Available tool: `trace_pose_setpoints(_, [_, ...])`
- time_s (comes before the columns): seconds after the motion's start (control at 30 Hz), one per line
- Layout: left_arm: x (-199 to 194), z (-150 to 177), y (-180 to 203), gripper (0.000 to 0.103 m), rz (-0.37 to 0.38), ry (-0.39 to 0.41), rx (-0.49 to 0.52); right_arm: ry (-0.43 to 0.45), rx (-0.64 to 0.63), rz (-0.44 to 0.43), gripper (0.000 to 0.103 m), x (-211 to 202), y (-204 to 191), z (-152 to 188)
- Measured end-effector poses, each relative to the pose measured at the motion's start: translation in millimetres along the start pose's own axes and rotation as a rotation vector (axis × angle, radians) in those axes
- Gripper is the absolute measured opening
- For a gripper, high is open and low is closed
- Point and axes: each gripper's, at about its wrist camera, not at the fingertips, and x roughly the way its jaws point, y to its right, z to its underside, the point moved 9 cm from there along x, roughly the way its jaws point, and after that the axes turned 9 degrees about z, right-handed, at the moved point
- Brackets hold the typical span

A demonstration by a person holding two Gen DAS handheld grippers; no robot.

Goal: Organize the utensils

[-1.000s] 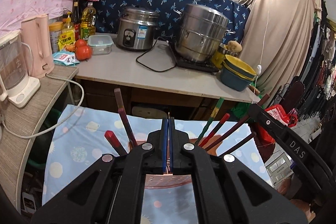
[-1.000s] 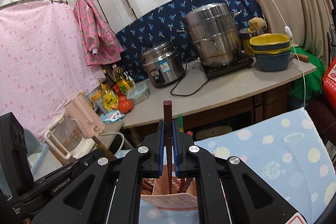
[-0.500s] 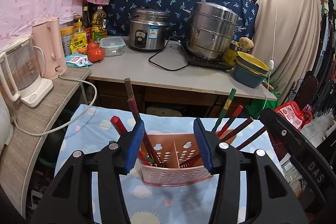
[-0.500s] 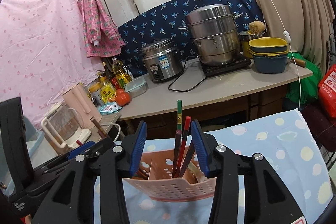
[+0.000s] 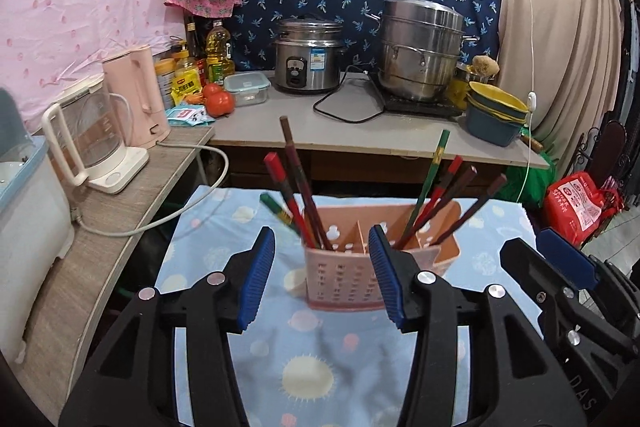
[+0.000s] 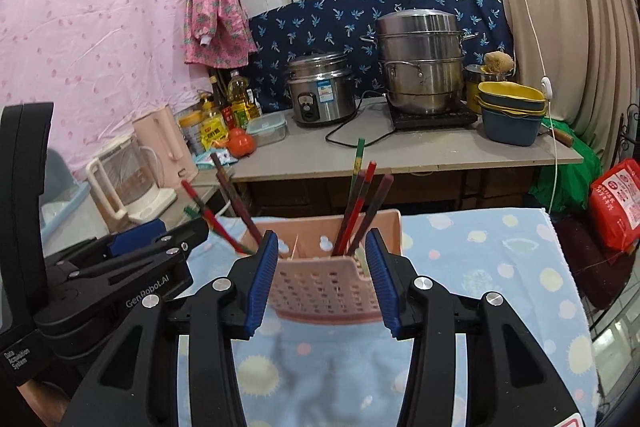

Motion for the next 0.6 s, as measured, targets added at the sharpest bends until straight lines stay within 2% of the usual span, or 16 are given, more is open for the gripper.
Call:
trace_pose_setpoints(0.3, [-25.4, 34.4, -3.1, 0.053, -0.070, -0.032, 0.016, -0.033, -0.058, 0.064, 0.049, -27.5, 0.7, 30.2])
trace_pose_setpoints(0.37, [-29.5, 42.8, -3.2, 0.058, -0.077, -0.042, 0.016, -0.043, -0.069, 0.074, 0.049, -31.4, 0.5, 37.6])
trace_pose_setpoints(0.5, [-36.1, 57.0, -2.0, 0.060, -0.094, -0.056, 0.024, -0.063, -0.092, 0.089, 0.049, -38.7, 2.5, 51.5])
trace_pose_setpoints(0.6, [-38.9, 65.4, -2.2, 0.067, -0.104, -0.065, 0.021, -0.072, -0.105, 0.105, 0.049, -43.5, 4.8, 61.3])
